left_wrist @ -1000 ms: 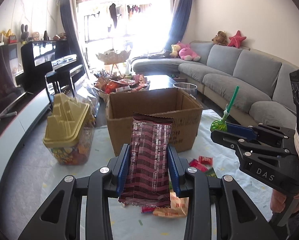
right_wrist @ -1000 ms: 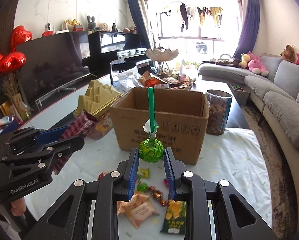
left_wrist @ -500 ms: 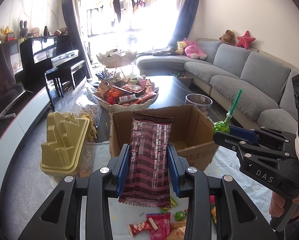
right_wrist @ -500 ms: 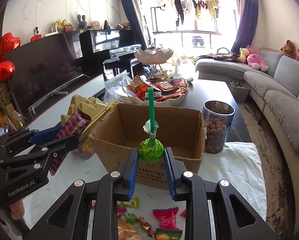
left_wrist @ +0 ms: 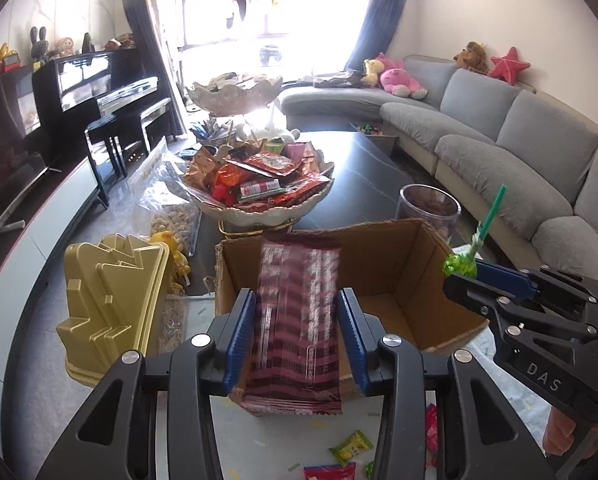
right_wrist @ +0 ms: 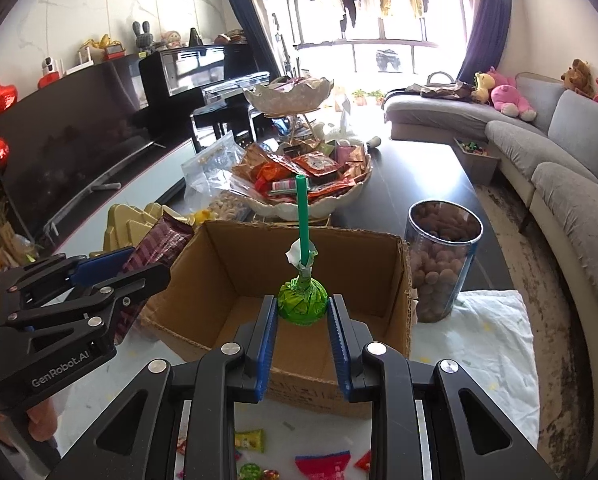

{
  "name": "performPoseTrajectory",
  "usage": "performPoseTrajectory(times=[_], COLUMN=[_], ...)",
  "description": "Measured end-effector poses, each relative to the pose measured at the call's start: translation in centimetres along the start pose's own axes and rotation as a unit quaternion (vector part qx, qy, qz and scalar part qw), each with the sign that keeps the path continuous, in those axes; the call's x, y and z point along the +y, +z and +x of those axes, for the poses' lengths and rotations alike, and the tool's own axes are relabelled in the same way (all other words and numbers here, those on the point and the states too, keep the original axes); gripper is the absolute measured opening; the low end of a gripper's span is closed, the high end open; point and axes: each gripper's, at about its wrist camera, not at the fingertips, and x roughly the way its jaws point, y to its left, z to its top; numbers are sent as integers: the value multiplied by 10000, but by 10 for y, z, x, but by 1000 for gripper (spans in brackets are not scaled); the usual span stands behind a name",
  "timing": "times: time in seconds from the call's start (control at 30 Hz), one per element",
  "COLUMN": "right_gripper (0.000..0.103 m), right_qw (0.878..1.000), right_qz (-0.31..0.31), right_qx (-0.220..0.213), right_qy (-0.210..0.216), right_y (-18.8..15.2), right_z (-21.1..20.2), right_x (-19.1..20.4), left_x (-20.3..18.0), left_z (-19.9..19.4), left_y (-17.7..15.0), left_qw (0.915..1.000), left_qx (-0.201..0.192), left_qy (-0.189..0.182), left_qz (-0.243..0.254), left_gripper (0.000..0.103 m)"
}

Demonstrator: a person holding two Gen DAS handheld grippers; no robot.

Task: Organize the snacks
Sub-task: 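Carry the chocolate bar and lollipop into the cardboard box and release both, then grasp the Fortune Biscuits bag with the left tool while the right tool grasps the green cracker pack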

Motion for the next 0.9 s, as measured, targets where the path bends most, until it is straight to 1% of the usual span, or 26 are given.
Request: performPoseTrajectory(times=[0.03,0.07,0.1,0.17,0.3,0.47,0.57,0.63,0.7,0.9], right_gripper=[28,34,46,52,52,52,52,52,57,58], right_qw=[10000,10000,9999,9997,9996,9993,9991,9993,9994,9995], right_qz=[23,43,84,187,94,-13,-88,-63,-32,-17], right_qx=[8,33,69,62,-13,-88,-137,-166,-185,-281], right_qy=[-44,-82,-87,-151,-274,-352,-400,-335,-283,-167], right_y=[2,2,3,2,-3,-14,-20,-25,-29,-48], right_z=[2,4,6,6,0,-15,-25,-34,-42,-68], right_x=[-2,-3,-6,-10,-11,-7,-3,0,2,9], left_x=[1,1,1,-1,-1,-4,-7,-9,-12,-21], left_z=[2,2,0,-5,-16,-36,-50,-61,-70,-99], left_y=[1,1,-1,-6,-16,-29,-34,-38,-43,-59], left_qw=[10000,10000,9999,9997,9994,9987,9981,9981,9979,9964], left_qx=[18,22,-4,-89,-165,-295,-382,-449,-506,-731], left_qy=[11,54,125,227,276,383,419,367,320,297], left_qz=[-20,-28,-21,79,125,178,228,214,234,298], left_gripper=[52,61,67,68,76,76,80,81,84,86])
